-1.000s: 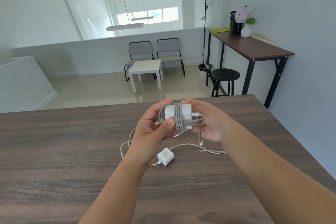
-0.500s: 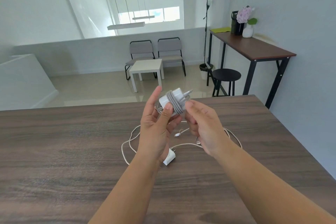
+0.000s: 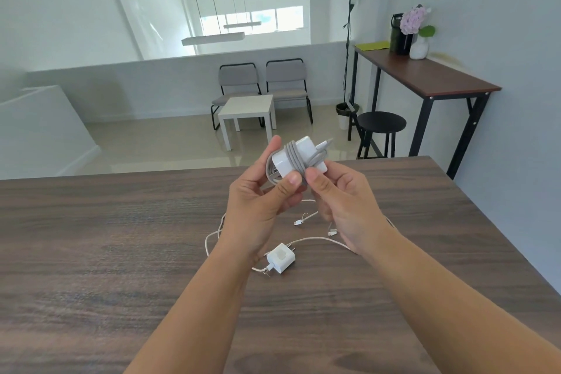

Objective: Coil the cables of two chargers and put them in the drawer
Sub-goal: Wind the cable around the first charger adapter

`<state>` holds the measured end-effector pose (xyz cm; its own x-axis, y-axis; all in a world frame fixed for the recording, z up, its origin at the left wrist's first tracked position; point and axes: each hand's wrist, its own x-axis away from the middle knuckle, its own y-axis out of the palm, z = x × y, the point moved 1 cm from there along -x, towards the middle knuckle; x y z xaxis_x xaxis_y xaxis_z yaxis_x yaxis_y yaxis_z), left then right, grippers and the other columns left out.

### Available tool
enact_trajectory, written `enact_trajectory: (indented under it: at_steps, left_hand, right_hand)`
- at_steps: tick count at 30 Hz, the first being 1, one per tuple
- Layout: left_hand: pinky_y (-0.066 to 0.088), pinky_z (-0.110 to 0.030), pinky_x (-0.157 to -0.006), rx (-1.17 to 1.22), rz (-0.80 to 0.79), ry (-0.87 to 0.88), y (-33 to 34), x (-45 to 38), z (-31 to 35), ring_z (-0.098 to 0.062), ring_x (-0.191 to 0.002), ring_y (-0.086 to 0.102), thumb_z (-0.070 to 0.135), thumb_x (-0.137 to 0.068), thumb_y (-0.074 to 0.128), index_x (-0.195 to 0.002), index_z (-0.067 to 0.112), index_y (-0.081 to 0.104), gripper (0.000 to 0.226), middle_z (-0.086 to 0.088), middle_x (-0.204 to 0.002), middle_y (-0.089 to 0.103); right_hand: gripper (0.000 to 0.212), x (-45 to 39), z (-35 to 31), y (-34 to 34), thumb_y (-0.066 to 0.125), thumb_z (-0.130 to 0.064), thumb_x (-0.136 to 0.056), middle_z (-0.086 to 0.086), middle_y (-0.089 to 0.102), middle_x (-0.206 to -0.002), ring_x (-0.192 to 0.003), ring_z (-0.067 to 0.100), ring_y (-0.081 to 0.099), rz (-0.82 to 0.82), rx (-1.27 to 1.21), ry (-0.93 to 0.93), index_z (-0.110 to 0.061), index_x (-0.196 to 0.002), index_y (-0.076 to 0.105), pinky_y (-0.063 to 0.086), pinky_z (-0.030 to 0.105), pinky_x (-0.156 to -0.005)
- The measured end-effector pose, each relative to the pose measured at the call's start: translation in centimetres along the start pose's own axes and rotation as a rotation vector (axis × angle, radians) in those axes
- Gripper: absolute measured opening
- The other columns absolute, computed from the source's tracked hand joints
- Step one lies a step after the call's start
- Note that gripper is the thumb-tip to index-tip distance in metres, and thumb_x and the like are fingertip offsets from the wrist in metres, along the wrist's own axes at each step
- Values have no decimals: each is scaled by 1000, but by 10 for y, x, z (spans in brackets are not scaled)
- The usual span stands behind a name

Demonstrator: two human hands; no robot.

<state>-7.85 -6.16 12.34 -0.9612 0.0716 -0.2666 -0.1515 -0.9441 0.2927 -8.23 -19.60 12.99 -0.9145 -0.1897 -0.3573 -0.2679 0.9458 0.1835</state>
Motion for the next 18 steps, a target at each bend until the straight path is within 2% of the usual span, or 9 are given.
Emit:
enact_trajectory:
  at_steps: [5,7,9,11,12,15,17,18]
  left_hand:
    - [56,-24,-73,-38,-1,-34,-2,-4,-3,-18,-101,68,21,-71,73,-128,36,57,62,8,-108,74]
    - [55,-22,-69,-58,-13,-57,-4,-5,-3,-16,-97,69,22,-71,73,-129,36,57,62,12,-112,73]
    - [54,-21,-67,-84,-27,-80,-9,-6,-3,-16,-94,71,24,-70,75,-129,34,60,61,12,-116,71]
    - [55,-22,-64,-100,-58,-112,-14,-8,-4,-20,-92,71,23,-70,75,-124,30,64,55,6,-112,72]
    - [55,-22,-62,-99,-70,-128,-17,-9,-5,-22,-90,71,22,-71,75,-120,27,65,50,4,-107,73]
    - [55,-22,-59,-69,-72,-146,-22,-11,-9,-25,-86,71,20,-72,73,-115,23,65,43,0,-104,73]
    - [55,-22,-59,-64,-21,-136,-26,-13,-13,-23,-85,71,22,-71,74,-116,23,63,45,1,-103,72]
    - [55,-23,-59,-76,17,-130,-27,-14,-15,-21,-84,70,23,-71,75,-116,23,63,46,1,-102,72]
  right_hand:
    - [22,-2,4,-3,44,-1,-97,-14,55,-42,-37,-5,51,32,-10,80,8,-111,57,38,5,-41]
    - [16,-2,7,-8,49,-10,-96,-13,53,-41,-34,-1,39,39,-25,133,-2,-97,63,27,8,-38]
    - [16,-4,13,-14,59,-27,-88,-13,43,-43,-42,7,19,16,-13,191,-14,-88,69,14,19,-40]
    - [20,-6,17,-19,64,-34,-80,-10,34,-47,-48,12,11,-12,-7,247,-17,-88,72,10,22,-43]
    - [21,-6,19,-21,65,-33,-80,-10,35,-48,-49,13,11,-37,2,266,-17,-92,72,9,23,-44]
    - [25,-1,19,-22,61,-20,-88,-16,50,-50,-44,6,18,-109,37,286,-12,-111,68,12,22,-43]
    - [24,2,21,-25,57,-11,-94,-21,56,-49,-39,0,44,-44,193,255,-12,-116,66,29,10,-44]
    - [23,3,21,-28,58,-12,-94,-22,62,-55,-50,-3,57,-1,344,223,-16,-115,68,39,9,-53]
